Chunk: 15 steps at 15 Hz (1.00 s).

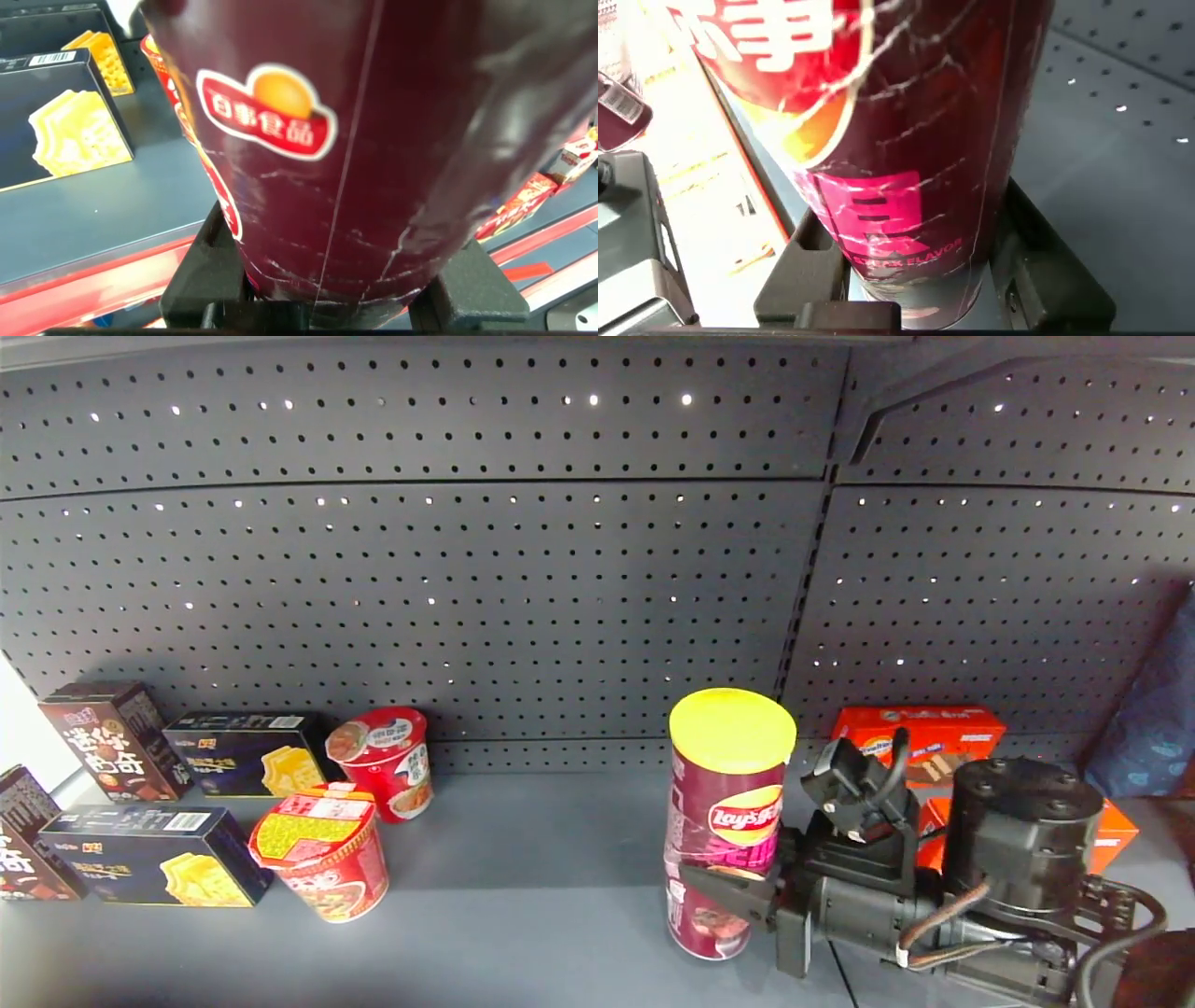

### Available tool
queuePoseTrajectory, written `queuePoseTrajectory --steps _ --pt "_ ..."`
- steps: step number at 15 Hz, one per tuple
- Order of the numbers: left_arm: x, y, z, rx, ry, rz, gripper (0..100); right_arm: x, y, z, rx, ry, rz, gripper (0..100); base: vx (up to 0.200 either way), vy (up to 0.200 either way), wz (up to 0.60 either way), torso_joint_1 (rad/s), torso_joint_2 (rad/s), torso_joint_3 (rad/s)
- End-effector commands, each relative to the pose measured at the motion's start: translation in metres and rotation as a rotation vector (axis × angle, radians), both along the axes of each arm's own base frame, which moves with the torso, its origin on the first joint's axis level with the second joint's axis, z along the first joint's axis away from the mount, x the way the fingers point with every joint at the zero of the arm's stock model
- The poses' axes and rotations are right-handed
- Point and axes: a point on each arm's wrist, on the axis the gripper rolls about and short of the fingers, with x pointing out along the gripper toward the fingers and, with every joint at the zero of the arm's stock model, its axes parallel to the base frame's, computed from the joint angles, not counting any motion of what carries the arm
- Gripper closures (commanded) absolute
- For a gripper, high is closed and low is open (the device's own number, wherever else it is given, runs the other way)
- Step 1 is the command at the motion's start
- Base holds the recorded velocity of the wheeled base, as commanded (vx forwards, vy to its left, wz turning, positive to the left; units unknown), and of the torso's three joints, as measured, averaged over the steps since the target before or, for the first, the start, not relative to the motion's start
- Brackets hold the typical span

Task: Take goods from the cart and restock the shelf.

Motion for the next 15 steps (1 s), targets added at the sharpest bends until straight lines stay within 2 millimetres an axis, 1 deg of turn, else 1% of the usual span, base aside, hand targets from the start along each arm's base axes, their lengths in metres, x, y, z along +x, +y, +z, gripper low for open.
queuePoseTrajectory --steps 1,3,4,6,11,12,15 --pt "0.0 0.0 0.0 0.0 0.0 0.001 100 -0.015 -0.01 -0.005 0.002 -0.003 -0.009 100 0.0 0.0 0.0 0.0 0.0 0.0" --pt "0.0 0.0 0.0 0.0 0.0 0.001 100 -0.018 -0.013 -0.011 -0.005 0.006 -0.011 100 0.0 0.0 0.0 0.0 0.0 0.0" --pt "0.0 0.0 0.0 0.0 0.0 0.001 100 -0.019 -0.014 -0.019 -0.02 0.026 -0.011 100 0.0 0.0 0.0 0.0 0.0 0.0" --pt "0.0 0.0 0.0 0.0 0.0 0.001 100 -0.017 -0.013 -0.023 -0.023 0.032 -0.015 100 0.0 0.0 0.0 0.0 0.0 0.0" --pt "0.0 0.0 0.0 -0.002 0.001 0.001 100 -0.004 -0.003 -0.041 -0.03 0.038 -0.019 100 0.0 0.0 0.0 0.0 0.0 0.0" --pt "0.0 0.0 0.0 -0.002 0.001 0.003 100 0.0 0.0 -0.049 -0.035 0.042 -0.021 100 0.0 0.0 0.0 0.0 0.0 0.0" --pt "0.0 0.0 0.0 -0.021 0.011 0.003 100 0.007 0.008 -0.059 -0.022 0.023 -0.017 100 0.0 0.0 0.0 0.0 0.0 0.0"
